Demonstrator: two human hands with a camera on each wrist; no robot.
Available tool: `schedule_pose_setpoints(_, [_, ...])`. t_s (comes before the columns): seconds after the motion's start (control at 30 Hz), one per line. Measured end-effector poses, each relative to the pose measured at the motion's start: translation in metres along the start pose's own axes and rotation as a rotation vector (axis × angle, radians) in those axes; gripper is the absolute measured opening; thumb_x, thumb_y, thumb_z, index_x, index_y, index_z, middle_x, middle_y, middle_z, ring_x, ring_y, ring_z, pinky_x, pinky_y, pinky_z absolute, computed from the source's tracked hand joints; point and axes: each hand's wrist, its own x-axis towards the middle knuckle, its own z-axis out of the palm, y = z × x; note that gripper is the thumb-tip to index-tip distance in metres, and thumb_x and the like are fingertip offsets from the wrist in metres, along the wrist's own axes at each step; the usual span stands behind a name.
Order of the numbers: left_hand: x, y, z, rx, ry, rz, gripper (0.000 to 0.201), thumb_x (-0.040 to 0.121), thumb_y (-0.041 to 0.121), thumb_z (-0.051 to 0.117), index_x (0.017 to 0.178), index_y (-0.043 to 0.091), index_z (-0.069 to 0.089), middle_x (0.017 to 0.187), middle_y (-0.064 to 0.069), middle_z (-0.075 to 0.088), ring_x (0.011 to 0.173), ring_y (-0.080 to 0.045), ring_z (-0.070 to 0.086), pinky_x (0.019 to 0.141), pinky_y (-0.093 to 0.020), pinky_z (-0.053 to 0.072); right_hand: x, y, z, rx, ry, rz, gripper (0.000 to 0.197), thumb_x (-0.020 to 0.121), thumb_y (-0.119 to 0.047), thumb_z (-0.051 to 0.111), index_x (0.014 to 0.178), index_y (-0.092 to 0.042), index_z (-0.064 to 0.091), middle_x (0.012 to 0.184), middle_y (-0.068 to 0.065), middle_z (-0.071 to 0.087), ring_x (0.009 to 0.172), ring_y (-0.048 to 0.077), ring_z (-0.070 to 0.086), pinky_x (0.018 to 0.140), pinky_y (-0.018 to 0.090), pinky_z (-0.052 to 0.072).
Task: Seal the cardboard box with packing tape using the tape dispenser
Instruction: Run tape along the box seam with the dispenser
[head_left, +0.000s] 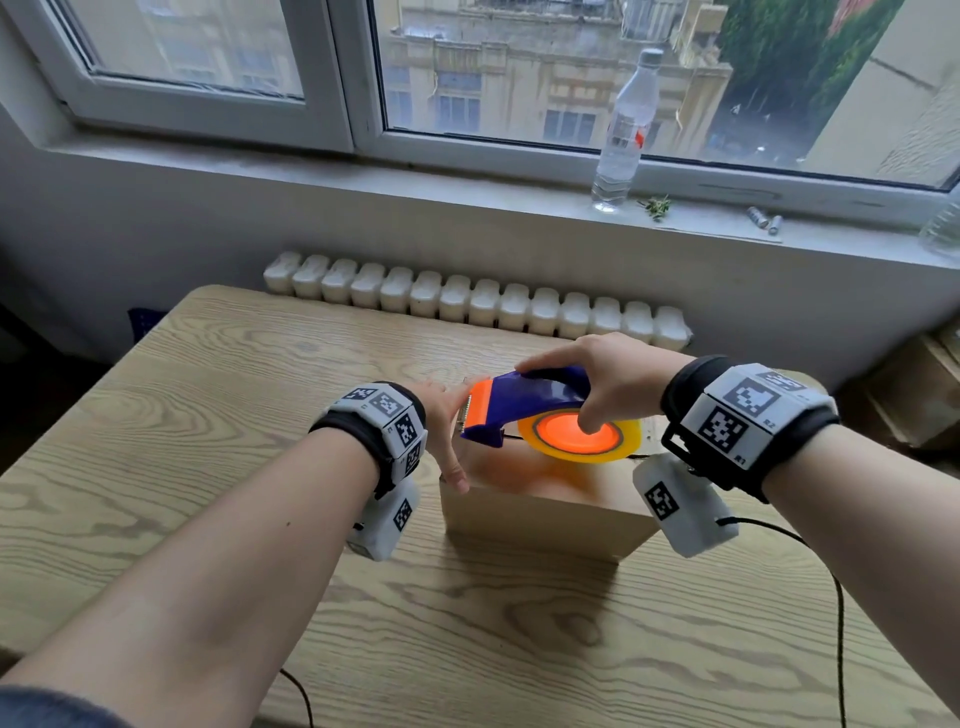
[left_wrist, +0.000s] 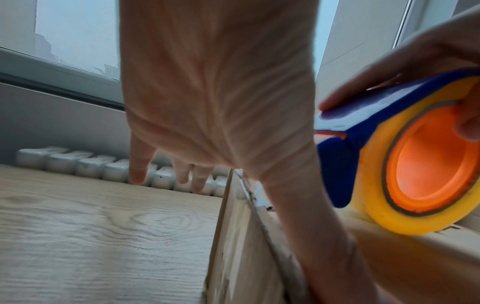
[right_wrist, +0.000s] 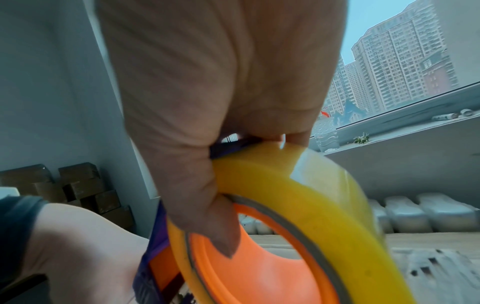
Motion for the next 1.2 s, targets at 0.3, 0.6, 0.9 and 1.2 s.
schedule_pose_setpoints(0.3, [-0.009, 0.006, -0.004, -0.047, -0.04, -0.062, 0.146, 0.043, 0.054, 0.089, 0.146, 0.045, -0.013, 0.146, -0.005, 0.046, 0.13, -0.03, 0.046, 0.105, -0.047, 0.042, -0.011, 0.009, 0.001, -0.013, 0.006, -0.029, 0.089, 0.065, -0.004, 0.069, 0.137, -0.046, 0.041, 0.117, -0.009, 0.057, 0.097, 0.016, 0.051, 0.079, 0.03, 0.047])
schedule_pose_setpoints(0.6, [-0.01, 0.007, -0.004, -0.01, -0.022, -0.122, 0.155, 0.031, 0.063, 0.087, 0.141, 0.051, -0.022, 0.153, -0.008, 0.035, 0.137, -0.033, 0.037, 0.107, -0.049, 0.04, -0.025, 0.021, -0.007, -0.046, 0.002, -0.007, 0.091, 0.066, -0.005, 0.069, 0.138, -0.05, 0.037, 0.103, -0.012, 0.048, 0.09, 0.015, 0.049, 0.069, 0.025, 0.04])
schedule_pose_setpoints(0.9, [-0.01, 0.01, -0.005, -0.025, -0.045, -0.119, 0.148, 0.045, 0.053, 0.089, 0.144, 0.047, -0.02, 0.159, -0.007, 0.023, 0.143, -0.031, 0.029, 0.111, -0.049, 0.034, -0.058, 0.053, -0.013, -0.022, -0.014, 0.072, 0.092, 0.068, -0.002, 0.066, 0.137, -0.054, 0.036, 0.109, -0.009, 0.049, 0.09, 0.016, 0.049, 0.069, 0.026, 0.042])
schedule_pose_setpoints(1.2, [-0.007, 0.017, 0.005, -0.122, 0.107, 0.051, 0.136, 0.059, 0.055, 0.082, 0.152, 0.025, -0.013, 0.16, -0.004, -0.018, 0.149, -0.024, -0.012, 0.121, -0.045, 0.004, -0.042, 0.047, 0.012, -0.005, 0.124, 0.061, 0.086, 0.071, 0.004, 0.059, 0.143, -0.037, 0.035, 0.131, -0.001, 0.049, 0.118, 0.021, 0.048, 0.092, 0.032, 0.046])
